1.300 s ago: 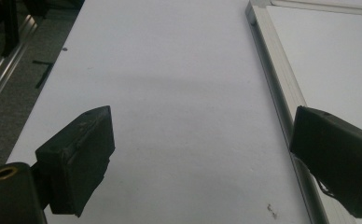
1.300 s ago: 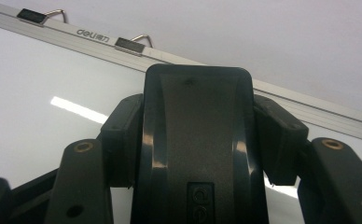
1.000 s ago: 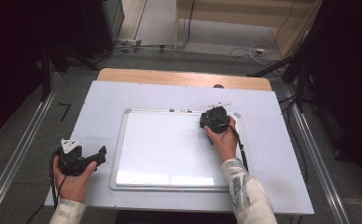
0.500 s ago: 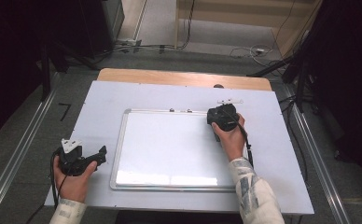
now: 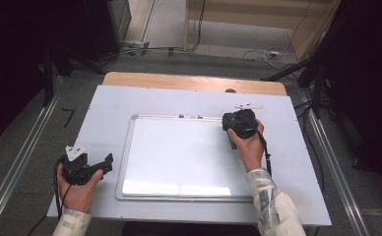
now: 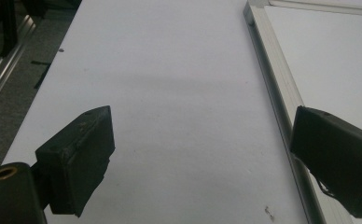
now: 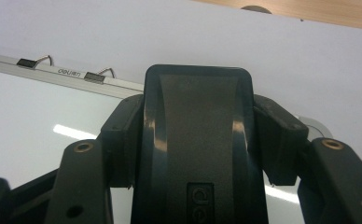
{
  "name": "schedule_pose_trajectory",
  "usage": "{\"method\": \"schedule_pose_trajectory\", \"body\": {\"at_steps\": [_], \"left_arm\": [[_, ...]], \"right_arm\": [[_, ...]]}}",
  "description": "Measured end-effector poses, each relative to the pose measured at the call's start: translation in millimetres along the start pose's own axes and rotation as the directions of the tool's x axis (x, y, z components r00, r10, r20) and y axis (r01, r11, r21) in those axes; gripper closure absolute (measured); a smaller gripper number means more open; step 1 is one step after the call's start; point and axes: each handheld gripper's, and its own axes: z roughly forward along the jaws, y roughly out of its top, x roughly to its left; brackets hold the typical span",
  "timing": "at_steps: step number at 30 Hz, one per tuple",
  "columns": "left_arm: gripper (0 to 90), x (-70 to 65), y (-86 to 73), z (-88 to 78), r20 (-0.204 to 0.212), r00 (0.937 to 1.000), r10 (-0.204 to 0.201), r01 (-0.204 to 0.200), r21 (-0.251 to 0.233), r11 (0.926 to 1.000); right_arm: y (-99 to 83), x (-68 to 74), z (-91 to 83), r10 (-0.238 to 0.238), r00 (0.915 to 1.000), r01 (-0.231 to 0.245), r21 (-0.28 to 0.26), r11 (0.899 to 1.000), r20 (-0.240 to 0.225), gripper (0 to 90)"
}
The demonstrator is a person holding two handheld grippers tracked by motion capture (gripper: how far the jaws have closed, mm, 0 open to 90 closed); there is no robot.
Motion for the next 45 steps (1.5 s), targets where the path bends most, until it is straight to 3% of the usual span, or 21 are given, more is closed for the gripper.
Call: {"method": "schedule_pose_trajectory", "body": {"at_steps": [24,45], "left_arm": [[7.0,0.6,-0.5,0.3,0.0,1.0,-0.006,0.006,0.002,1.0],[7.1,0.7,-0.1,-0.5,-0.004,1.0,-0.004,0.004,-0.003,1.0]], "right_arm": [[-5.0,-6.0,-31.9,0.006,0.9998,-0.006,-0.033,0.999,-0.017,38.9],[-18.8,-6.7,-39.9,0.001,1.0,-0.001,-0.031,1.0,-0.002,38.8]]}}
